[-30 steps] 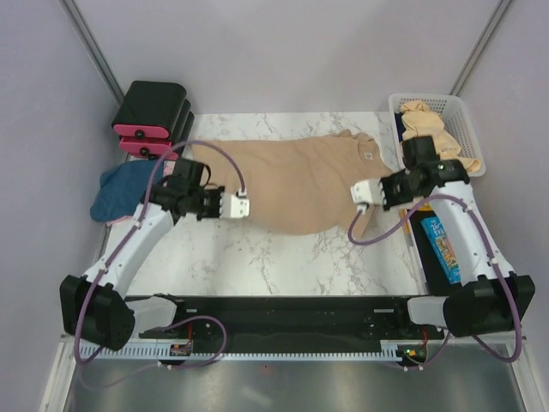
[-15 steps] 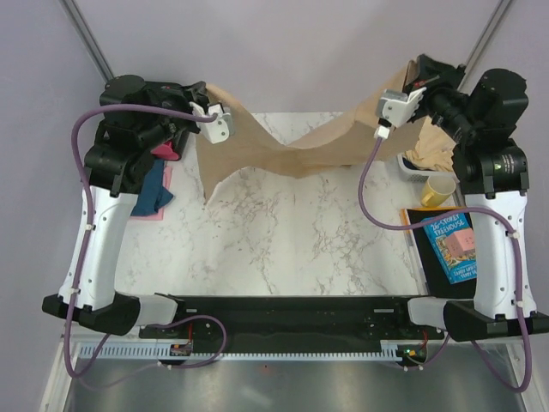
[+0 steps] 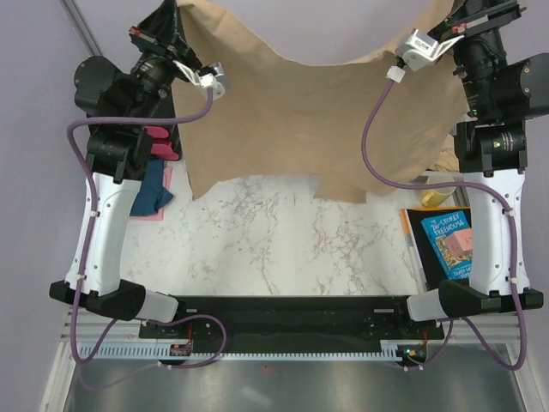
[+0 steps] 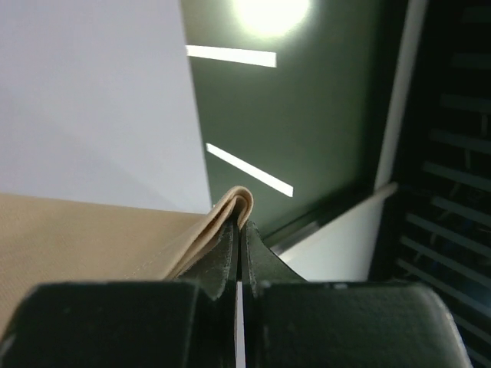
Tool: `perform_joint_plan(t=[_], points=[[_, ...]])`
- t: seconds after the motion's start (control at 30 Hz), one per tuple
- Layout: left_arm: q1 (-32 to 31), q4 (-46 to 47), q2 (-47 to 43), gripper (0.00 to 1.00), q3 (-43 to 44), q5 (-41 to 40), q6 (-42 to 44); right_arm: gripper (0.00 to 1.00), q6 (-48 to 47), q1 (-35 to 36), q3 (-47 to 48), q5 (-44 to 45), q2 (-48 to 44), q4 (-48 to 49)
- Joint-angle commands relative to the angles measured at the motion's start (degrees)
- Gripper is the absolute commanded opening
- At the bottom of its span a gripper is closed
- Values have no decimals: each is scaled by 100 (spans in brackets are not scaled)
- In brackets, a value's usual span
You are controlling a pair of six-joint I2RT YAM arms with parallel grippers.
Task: Fold and stack the t-shirts
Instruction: Flatten out the tshirt
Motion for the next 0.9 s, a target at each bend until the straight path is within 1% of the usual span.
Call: perform_joint_plan(t=[0.0, 0.03, 0.1, 0.17, 0.23, 0.3, 0.33, 0.4, 0.47, 0.5, 0.53, 0.63, 0.67, 0.73, 0.77, 0.8, 0.87], points=[[66, 1030, 26, 2, 618, -44, 442, 0, 238, -25, 435, 245, 90, 1276], [75, 994, 61, 2, 628, -61, 399, 0, 265, -25, 444, 272, 160, 1129], [163, 609, 35, 2, 479, 0, 302, 0, 422, -16, 278, 307, 152, 1005], [286, 502, -43, 2, -56, 149, 389, 0, 424, -25, -196, 290, 134, 1022], [356, 510, -53, 2, -617, 307, 669, 0, 362, -16, -660, 254, 186, 1371], [436, 545, 114, 2, -778, 387, 723, 0, 283, -25, -725, 281, 414, 1504], [462, 545, 201, 2, -726, 396, 645, 0, 318, -16, -664, 359, 502, 1601], [489, 571, 526, 2, -569, 396, 574, 0, 336, -16, -436, 508, 870, 1707], [497, 642, 799, 2, -148, 291, 425, 0, 318, -16, 12, 763, 1135, 1847], [497, 677, 1122, 2, 54, 229, 390, 0, 301, -25, 205, 842, 1423, 1944], [497, 721, 1273, 2, 474, 98, 302, 0, 266, -16, 625, 913, 1574, 1954], [497, 922, 1880, 2, 1213, -113, 363, 0, 195, -34, 1418, 1080, 2137, 2129], [497, 1245, 2038, 2, 1356, -149, 424, 0, 64, -34, 1611, 1089, 2268, 2156], [497, 1738, 2414, 2, 1628, -228, 608, 0, -121, -43, 2016, 1046, 2673, 2524], [489, 2202, 2530, 2, 1734, -246, 679, 0, -313, -51, 2139, 993, 2796, 2664], [489, 2398, 2653, 2, 1866, -315, 732, 0, -393, -51, 2306, 949, 3006, 3127], [436, 2680, 3014, 2, 2419, -430, 759, 0, -621, -43, 2465, 853, 3235, 3508]])
